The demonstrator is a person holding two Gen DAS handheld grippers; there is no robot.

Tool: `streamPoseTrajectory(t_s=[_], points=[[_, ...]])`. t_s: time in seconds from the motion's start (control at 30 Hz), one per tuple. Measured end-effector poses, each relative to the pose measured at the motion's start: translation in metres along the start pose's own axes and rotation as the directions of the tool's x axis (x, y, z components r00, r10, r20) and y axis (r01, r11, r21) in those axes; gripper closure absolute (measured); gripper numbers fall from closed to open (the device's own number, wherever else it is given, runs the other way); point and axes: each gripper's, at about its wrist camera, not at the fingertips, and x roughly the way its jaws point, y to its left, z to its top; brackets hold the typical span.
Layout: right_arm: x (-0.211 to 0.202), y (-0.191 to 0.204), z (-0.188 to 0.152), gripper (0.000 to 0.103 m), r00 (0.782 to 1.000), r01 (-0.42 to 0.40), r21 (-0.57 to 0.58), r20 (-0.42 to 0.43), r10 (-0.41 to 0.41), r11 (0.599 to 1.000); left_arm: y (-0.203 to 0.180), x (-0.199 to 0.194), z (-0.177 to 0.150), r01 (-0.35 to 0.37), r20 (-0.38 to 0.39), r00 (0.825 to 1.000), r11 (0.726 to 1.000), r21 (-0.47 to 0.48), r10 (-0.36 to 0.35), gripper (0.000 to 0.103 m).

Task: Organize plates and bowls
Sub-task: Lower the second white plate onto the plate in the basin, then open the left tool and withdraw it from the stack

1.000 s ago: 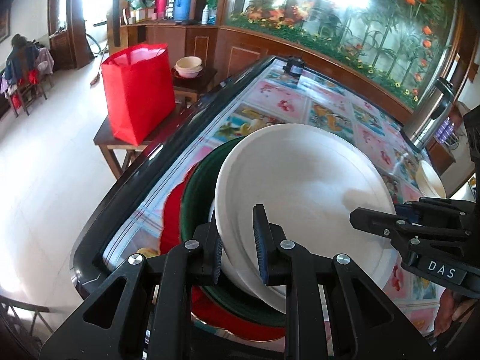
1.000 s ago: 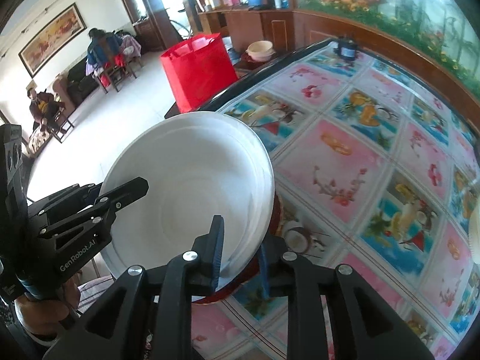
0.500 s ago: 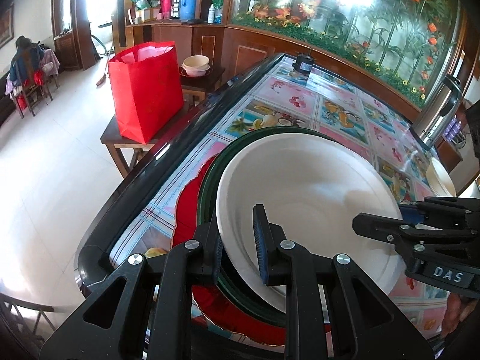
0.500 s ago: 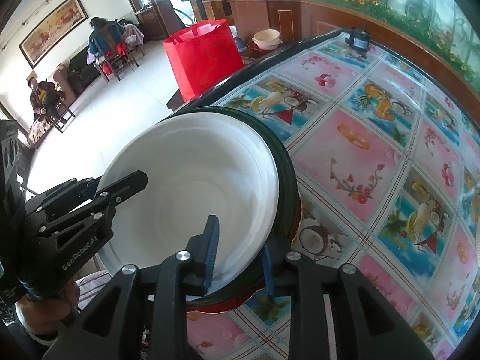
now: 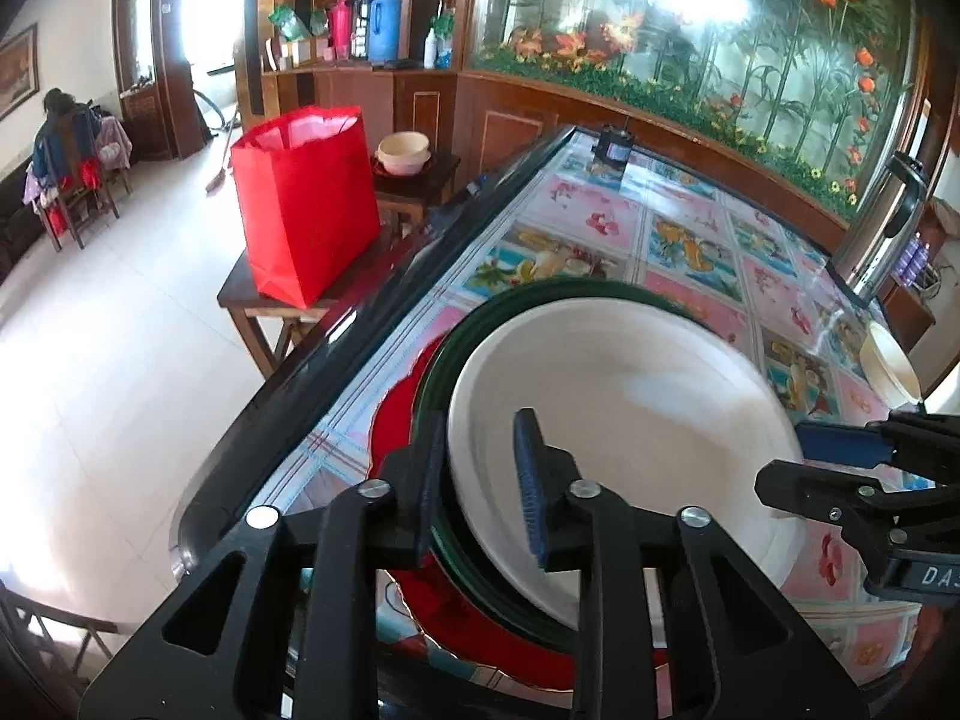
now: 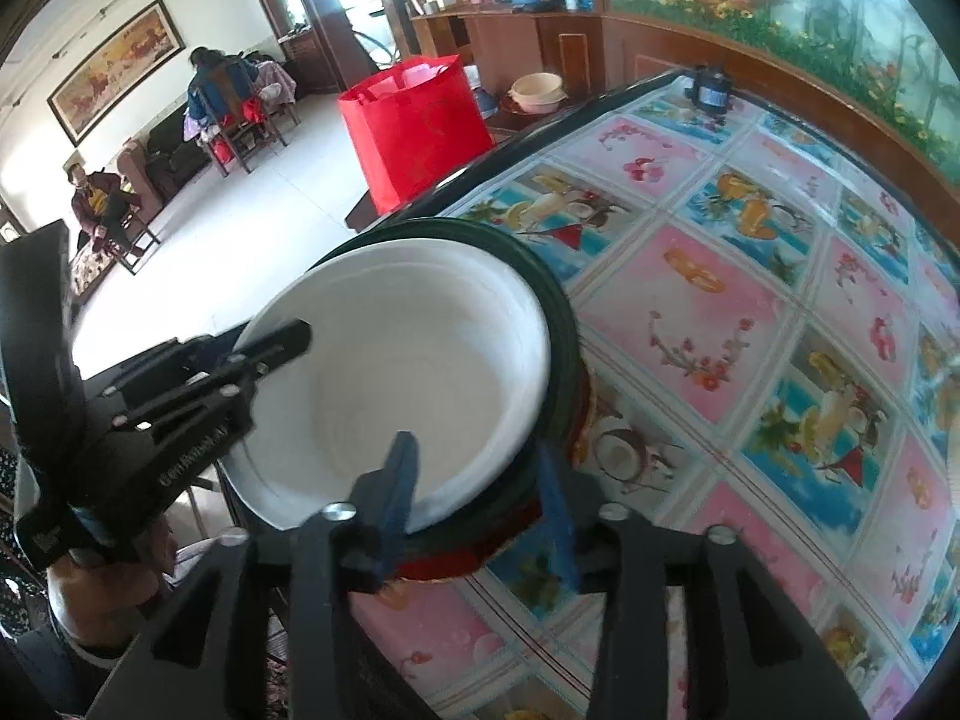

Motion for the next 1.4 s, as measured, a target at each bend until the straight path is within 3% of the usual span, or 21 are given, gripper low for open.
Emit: streamPoseTrajectory(t_s=[0.07,0.13,0.37,0.57,1.0,1.4], points=[[-0.002,-0.005,-0.001,0.058,1.000,-0.011,0.014,0.005,0.011,1.000,0.000,-0.005,0.001,-0.026,0.023,0.999,1.000,0.004,0.026,0.052],[-0.002,-0.008,-0.002,0.058,1.000,-0.005,0.022,0.007,0.005,1.000,0.001,-0.010,0.002,-0.045,0.048,0.998,0.999,0.009,0.045,0.049],[-0.010,-0.021,-0.013,0.055,1.000,-0.019,0.062,0.017,0.018,0.998,0.002,-0.026,0.008,-0.066,0.098,0.993,0.998,-0.002,0.066,0.049],[-0.027,-0.046,-0.026,0.051,0.999,-0.002,0.122,0.040,-0.003,0.993,-0.017,-0.034,0.014,-0.030,0.125,0.992,0.999,0.014,0.028,0.049],[-0.067,-0.127,-0.071,0.049,0.994,0.046,0.308,0.083,-0.075,0.950,-0.093,-0.029,0.018,0.057,0.113,0.991,0.988,0.146,-0.074,0.049],[-0.096,-0.185,-0.114,0.048,0.986,0.101,0.428,0.075,-0.147,0.898,-0.182,-0.010,0.011,0.158,0.052,0.983,0.950,0.270,-0.179,0.049]])
